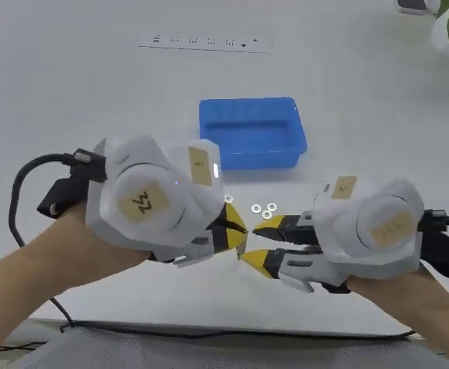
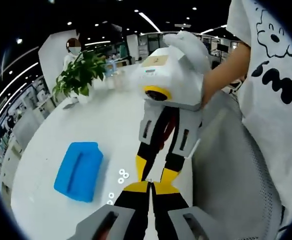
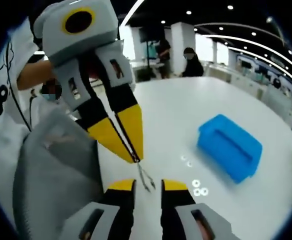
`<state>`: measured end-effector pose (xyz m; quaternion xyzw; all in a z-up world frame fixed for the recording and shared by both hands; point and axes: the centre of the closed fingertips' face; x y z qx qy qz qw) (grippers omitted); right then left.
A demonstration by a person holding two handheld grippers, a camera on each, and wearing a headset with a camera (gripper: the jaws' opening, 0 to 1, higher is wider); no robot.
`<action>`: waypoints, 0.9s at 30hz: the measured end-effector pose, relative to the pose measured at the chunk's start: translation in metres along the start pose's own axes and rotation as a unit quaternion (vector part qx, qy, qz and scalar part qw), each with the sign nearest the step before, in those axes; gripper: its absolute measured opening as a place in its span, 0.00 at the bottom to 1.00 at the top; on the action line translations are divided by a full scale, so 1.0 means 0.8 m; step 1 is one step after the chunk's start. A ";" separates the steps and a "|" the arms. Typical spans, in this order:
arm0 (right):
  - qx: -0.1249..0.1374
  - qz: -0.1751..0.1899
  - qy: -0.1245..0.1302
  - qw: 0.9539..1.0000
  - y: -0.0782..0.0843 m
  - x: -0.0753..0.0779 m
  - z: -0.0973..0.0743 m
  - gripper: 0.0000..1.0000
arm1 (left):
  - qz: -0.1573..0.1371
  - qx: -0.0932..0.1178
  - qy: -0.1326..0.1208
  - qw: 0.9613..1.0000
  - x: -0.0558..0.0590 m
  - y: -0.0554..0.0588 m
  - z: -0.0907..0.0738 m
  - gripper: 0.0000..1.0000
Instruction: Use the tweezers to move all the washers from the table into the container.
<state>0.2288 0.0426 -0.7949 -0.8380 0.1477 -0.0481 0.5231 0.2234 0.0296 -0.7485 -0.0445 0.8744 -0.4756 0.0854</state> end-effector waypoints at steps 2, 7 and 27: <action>-0.011 -0.023 -0.016 1.000 0.004 -0.003 0.004 0.13 | 0.006 0.000 0.004 1.000 0.000 0.000 0.002 0.00; -0.019 -0.036 -0.025 0.999 0.008 -0.004 0.010 0.07 | 0.018 -0.006 0.021 1.000 0.003 0.001 0.006 0.00; -0.012 -0.044 -0.006 0.999 -0.001 0.019 0.012 0.02 | -0.137 0.090 -0.237 0.958 -0.040 0.009 -0.041 0.33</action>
Point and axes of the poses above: the centre of the closed fingertips' face, and the gripper's own axes: z roughly forward along the fingers, x roughly to its right, y roughly out of its underside, and after that the axes turned 14 degrees about x, right-handed
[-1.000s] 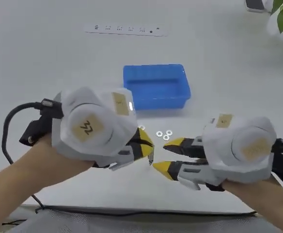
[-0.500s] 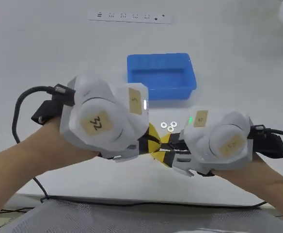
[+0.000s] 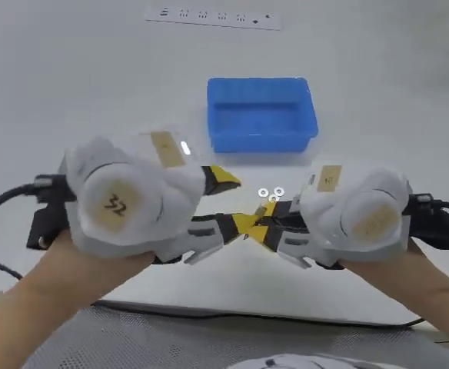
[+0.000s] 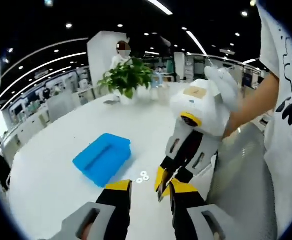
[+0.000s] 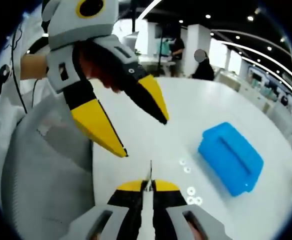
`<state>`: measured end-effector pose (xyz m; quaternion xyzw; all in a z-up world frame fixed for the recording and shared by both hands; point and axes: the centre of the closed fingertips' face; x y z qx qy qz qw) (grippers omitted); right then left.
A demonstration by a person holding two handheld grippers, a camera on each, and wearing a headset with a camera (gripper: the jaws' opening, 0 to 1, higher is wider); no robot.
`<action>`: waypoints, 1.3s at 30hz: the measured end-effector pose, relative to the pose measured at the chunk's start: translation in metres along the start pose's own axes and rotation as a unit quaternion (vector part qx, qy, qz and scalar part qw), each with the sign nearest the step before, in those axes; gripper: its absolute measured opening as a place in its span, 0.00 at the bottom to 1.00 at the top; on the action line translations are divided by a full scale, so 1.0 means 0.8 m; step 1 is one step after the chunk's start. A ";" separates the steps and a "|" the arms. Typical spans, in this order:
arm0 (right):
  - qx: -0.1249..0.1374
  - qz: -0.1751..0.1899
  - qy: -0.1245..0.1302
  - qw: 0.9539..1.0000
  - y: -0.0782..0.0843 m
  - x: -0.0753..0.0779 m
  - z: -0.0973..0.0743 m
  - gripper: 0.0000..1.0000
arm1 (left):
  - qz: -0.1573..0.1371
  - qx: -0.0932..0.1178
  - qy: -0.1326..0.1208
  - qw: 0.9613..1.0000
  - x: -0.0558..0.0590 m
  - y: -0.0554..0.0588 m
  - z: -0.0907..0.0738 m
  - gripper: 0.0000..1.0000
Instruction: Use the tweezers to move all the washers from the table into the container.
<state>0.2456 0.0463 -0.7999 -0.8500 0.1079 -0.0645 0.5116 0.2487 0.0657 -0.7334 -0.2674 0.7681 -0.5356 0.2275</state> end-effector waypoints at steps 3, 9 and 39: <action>0.015 0.019 0.011 1.000 -0.010 0.013 0.002 0.03 | -0.039 -0.008 -0.066 0.997 -0.019 0.025 -0.030 0.54; 0.022 0.018 0.025 0.999 -0.022 0.038 0.010 0.03 | -0.072 -0.035 -0.116 0.990 -0.026 0.061 -0.064 0.68; 0.078 0.067 -0.008 0.995 -0.100 -0.014 -0.031 0.02 | 0.089 -0.032 -0.022 0.995 0.003 0.036 0.021 0.01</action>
Point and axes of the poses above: the centre of the closed fingertips' face, and the gripper's own axes: z roughly forward along the fingers, x roughly to its right, y roughly out of its underside, and after that the axes turned 14 degrees about x, right-handed
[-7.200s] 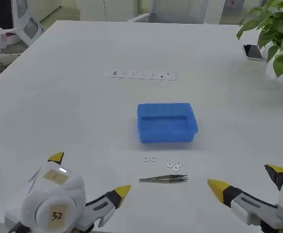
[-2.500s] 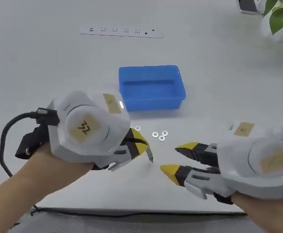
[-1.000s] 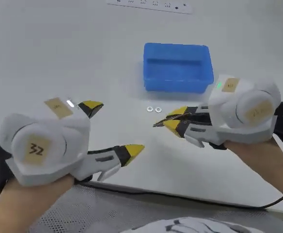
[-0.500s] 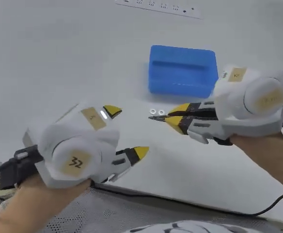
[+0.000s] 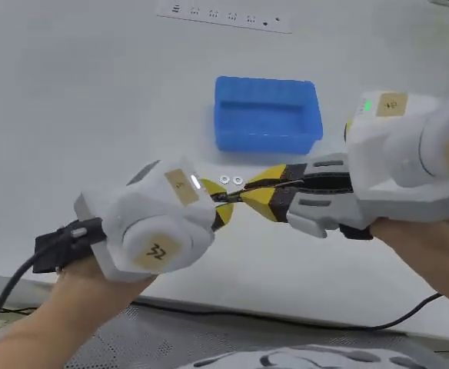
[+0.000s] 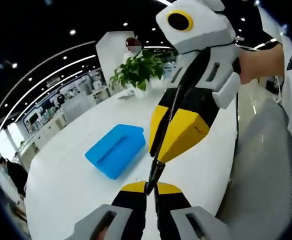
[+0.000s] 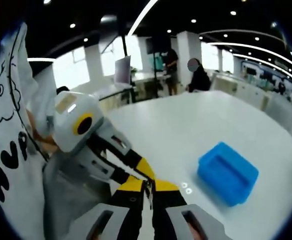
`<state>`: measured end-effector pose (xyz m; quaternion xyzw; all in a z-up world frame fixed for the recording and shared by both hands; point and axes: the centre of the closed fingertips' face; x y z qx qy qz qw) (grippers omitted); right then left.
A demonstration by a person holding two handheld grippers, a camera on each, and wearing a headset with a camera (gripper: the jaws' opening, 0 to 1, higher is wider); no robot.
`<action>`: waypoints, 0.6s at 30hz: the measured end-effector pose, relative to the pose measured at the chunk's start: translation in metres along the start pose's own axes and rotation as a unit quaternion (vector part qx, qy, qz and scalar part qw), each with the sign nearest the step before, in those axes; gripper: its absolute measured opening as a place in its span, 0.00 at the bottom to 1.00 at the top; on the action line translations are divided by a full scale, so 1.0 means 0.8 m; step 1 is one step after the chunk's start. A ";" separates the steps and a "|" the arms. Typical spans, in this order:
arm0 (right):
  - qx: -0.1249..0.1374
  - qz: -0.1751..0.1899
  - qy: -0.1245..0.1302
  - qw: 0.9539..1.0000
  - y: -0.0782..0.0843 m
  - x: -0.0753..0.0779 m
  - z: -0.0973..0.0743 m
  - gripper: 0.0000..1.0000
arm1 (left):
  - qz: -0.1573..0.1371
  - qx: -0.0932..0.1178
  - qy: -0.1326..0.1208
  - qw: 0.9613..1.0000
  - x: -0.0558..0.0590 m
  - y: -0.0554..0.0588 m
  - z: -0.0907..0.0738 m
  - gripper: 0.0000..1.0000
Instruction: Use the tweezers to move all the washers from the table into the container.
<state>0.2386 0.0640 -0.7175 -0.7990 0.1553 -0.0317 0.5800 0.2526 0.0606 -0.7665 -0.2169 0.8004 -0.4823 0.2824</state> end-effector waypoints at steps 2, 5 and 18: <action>0.013 0.012 0.001 1.000 -0.005 0.001 0.000 0.02 | -0.031 0.005 -0.006 0.999 0.002 -0.005 -0.001 0.00; 0.031 0.021 0.007 0.999 -0.013 0.002 0.001 0.02 | -0.107 0.019 -0.015 0.994 0.004 -0.013 -0.001 0.00; 0.058 0.015 0.021 0.998 -0.027 0.011 0.006 0.01 | -0.127 0.030 -0.017 0.991 -0.003 -0.024 0.002 0.00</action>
Point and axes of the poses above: the centre of the closed fingertips' face, and the gripper's own axes: z roughly forward along the fingers, x roughly to its right, y roughly out of its underside, and after that the axes turned 14 degrees about x, right-handed
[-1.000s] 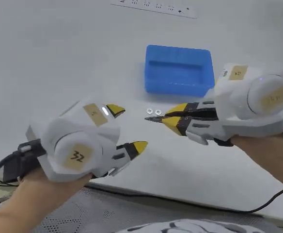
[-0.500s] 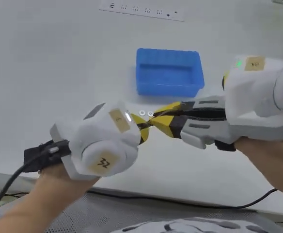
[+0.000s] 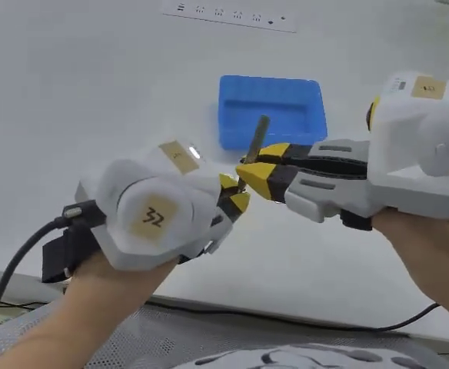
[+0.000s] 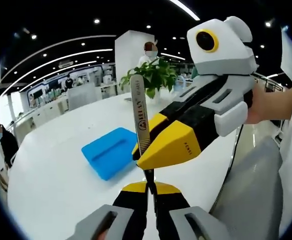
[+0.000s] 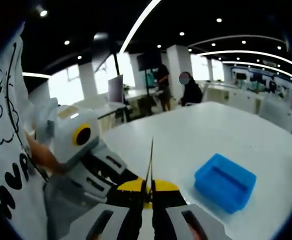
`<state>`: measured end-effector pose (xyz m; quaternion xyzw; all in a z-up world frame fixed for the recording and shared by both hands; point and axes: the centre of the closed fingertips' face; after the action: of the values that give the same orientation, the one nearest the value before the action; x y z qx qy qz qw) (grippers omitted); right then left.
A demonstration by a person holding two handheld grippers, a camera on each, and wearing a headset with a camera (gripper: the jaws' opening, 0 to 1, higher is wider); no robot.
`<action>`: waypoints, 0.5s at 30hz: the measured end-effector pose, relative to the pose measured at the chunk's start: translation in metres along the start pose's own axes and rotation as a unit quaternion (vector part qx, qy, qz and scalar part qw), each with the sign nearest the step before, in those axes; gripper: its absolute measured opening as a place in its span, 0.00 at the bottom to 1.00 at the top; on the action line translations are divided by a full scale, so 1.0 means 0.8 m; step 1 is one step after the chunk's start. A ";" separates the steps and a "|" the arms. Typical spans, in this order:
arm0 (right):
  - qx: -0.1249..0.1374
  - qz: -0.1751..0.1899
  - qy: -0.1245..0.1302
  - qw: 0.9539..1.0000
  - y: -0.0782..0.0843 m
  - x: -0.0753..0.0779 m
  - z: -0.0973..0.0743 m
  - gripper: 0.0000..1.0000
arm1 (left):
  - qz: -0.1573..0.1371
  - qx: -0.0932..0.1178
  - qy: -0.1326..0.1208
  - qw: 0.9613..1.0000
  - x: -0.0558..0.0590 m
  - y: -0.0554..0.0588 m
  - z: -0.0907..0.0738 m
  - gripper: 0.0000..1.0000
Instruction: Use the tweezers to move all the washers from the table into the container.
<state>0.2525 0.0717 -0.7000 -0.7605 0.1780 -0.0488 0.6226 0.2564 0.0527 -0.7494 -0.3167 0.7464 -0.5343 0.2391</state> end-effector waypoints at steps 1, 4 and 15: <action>0.000 0.002 0.000 1.000 0.001 0.001 0.001 0.01 | 0.003 0.003 0.001 1.000 0.001 0.002 0.001 0.00; 0.005 0.001 0.009 1.000 0.003 0.008 0.001 0.01 | 0.016 0.003 0.001 1.000 0.001 0.009 0.005 0.05; 0.047 0.018 0.054 0.997 0.007 0.062 0.023 0.03 | -0.066 -0.005 -0.115 0.991 -0.035 0.029 -0.057 0.25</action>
<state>0.3030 0.0718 -0.7170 -0.7234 0.2224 -0.0871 0.6478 0.2389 0.1074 -0.7564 -0.4255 0.6941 -0.5053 0.2862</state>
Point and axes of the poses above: the centre of the closed fingertips' face, and the gripper's own axes: z roughly forward along the fingers, x roughly to its right, y roughly out of its underside, and after that the axes turned 14 degrees about x, right-handed
